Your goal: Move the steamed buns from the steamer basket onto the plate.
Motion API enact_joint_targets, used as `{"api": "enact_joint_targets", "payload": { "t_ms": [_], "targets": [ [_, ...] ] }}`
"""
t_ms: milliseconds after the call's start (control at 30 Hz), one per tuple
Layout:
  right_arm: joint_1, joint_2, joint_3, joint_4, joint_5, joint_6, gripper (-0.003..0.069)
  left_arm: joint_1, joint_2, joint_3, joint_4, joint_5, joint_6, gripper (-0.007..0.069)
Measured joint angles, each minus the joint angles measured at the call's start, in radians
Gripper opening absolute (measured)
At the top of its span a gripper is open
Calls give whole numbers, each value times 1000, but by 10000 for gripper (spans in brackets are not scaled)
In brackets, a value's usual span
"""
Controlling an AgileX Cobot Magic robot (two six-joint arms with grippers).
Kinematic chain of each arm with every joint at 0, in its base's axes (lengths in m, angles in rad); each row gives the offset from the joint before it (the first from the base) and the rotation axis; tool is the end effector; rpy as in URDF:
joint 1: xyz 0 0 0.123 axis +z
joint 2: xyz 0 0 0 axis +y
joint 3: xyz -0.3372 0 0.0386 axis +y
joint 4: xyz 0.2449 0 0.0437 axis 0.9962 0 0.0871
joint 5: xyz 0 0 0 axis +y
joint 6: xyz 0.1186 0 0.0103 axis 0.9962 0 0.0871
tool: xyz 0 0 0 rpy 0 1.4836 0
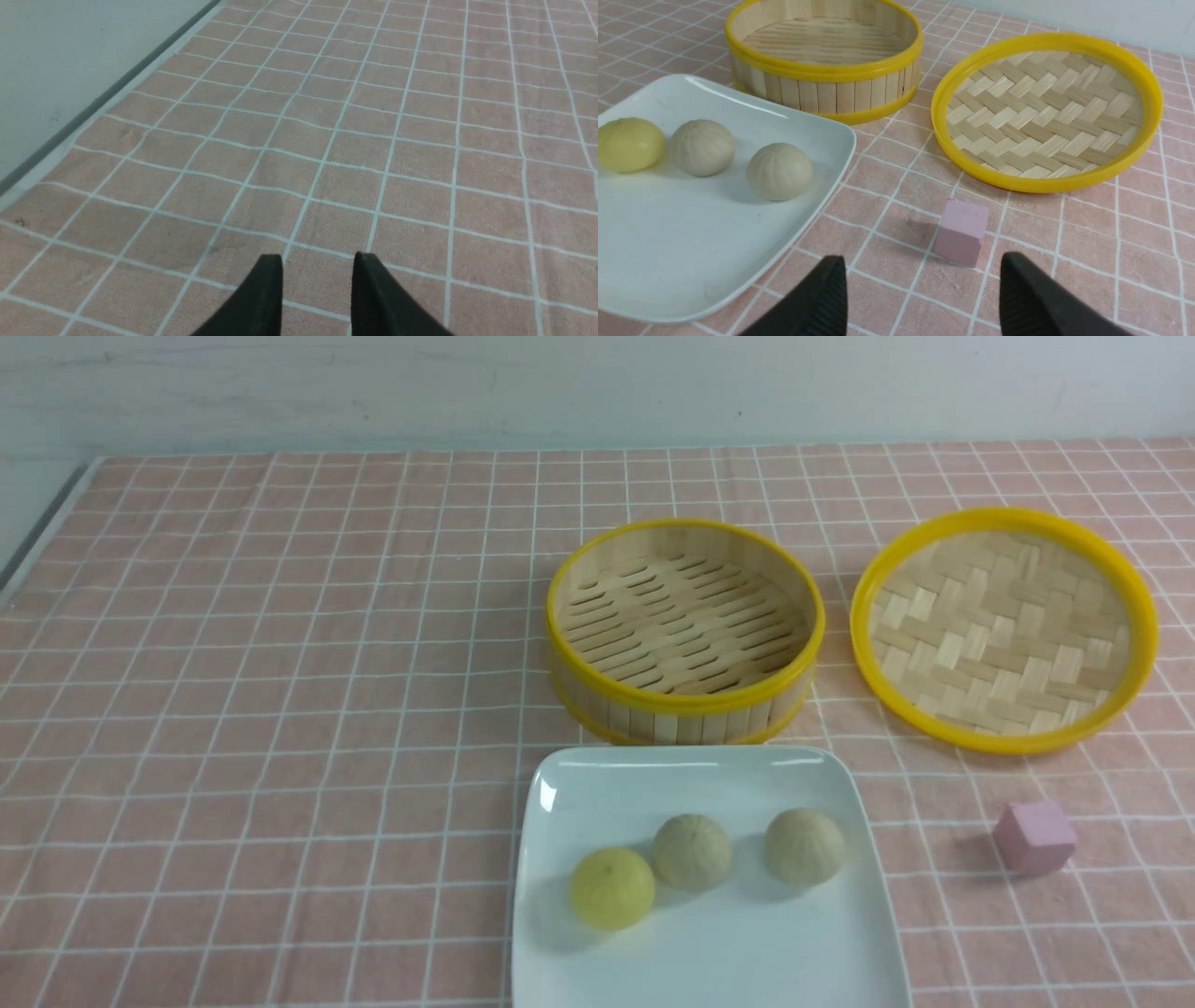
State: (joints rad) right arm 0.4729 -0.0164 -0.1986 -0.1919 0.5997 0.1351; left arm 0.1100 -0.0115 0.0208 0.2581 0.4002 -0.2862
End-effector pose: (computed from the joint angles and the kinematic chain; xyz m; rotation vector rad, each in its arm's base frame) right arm 0.0108 -0.0089 0.2172 -0.3851 1.8230 0.2112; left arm 0.0190 0.0140 0.1629 -0.2163 1.8694 0.1364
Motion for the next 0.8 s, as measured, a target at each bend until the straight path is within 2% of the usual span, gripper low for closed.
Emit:
{"api": "enact_joint_targets", "payload": {
  "t_ms": [267,800],
  "targets": [
    [0,0,0,0,0,0,442,0,0,0,-112,-8,139,240],
    [0,0,0,0,0,0,442,0,0,0,-114,-8,138,240]
  ]
}}
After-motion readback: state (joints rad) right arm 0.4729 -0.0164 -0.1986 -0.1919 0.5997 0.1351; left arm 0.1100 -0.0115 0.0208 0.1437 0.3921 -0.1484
